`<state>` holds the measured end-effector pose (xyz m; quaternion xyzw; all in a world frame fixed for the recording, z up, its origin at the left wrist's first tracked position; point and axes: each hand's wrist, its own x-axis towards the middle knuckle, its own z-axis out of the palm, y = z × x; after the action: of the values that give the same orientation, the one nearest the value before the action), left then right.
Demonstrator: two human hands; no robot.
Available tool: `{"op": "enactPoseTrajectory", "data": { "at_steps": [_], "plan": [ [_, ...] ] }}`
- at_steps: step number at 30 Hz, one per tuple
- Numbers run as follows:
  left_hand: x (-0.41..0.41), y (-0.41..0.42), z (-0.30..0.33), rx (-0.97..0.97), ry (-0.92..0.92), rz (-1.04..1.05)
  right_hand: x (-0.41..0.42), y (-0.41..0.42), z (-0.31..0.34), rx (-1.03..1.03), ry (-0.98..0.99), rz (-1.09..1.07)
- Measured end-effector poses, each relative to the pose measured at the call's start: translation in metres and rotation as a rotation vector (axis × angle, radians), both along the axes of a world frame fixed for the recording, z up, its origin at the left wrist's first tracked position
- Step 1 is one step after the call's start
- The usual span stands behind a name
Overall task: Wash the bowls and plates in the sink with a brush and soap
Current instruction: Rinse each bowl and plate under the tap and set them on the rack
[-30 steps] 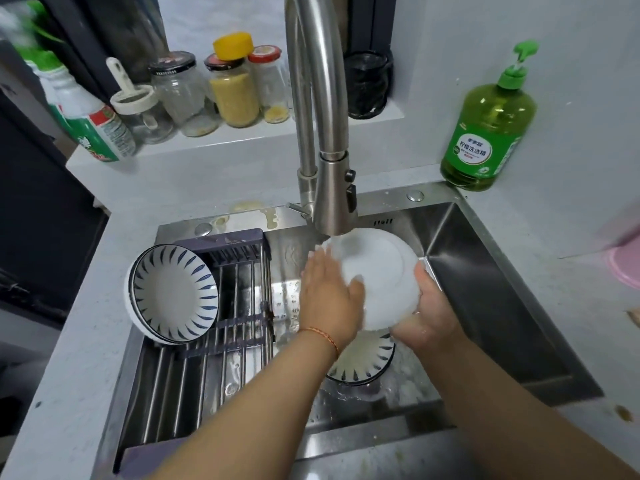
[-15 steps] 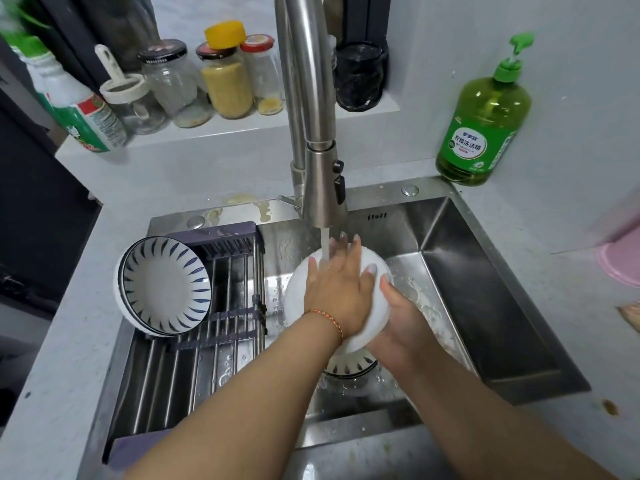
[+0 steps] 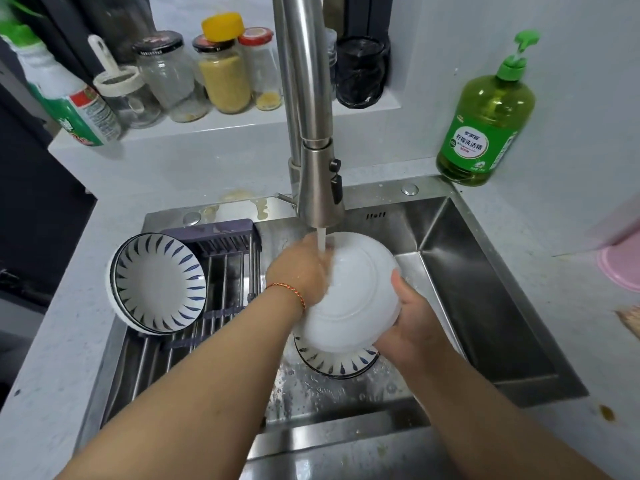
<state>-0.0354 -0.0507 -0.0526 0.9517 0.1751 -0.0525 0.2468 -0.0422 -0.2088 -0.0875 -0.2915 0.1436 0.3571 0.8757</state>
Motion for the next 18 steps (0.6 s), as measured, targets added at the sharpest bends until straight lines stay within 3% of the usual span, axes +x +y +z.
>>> {"op": "enactPoseTrajectory", "data": {
  "at_steps": [4,8,10,13,16,18],
  "plan": [
    [-0.016,0.008,-0.016,-0.213,-0.033,0.101,0.009,-0.003,0.003,0.003,0.060,-0.041],
    [-0.041,0.007,-0.041,-0.312,-0.003,0.167,0.012,-0.001,0.010,-0.201,-0.042,-0.052],
    [-0.046,0.006,-0.043,-0.448,-0.038,0.297,0.009,0.003,0.017,-0.488,-0.230,-0.014],
    [-0.039,0.001,-0.025,-0.954,-0.119,0.596,-0.002,0.012,0.019,-0.906,-0.588,0.101],
    [-0.031,-0.001,-0.001,-1.494,-0.135,0.806,-0.020,0.020,0.009,-1.105,-1.034,0.235],
    [-0.027,0.001,0.004,-1.690,-0.095,0.846,-0.028,0.025,0.003,-1.211,-1.246,0.324]
  ]
}}
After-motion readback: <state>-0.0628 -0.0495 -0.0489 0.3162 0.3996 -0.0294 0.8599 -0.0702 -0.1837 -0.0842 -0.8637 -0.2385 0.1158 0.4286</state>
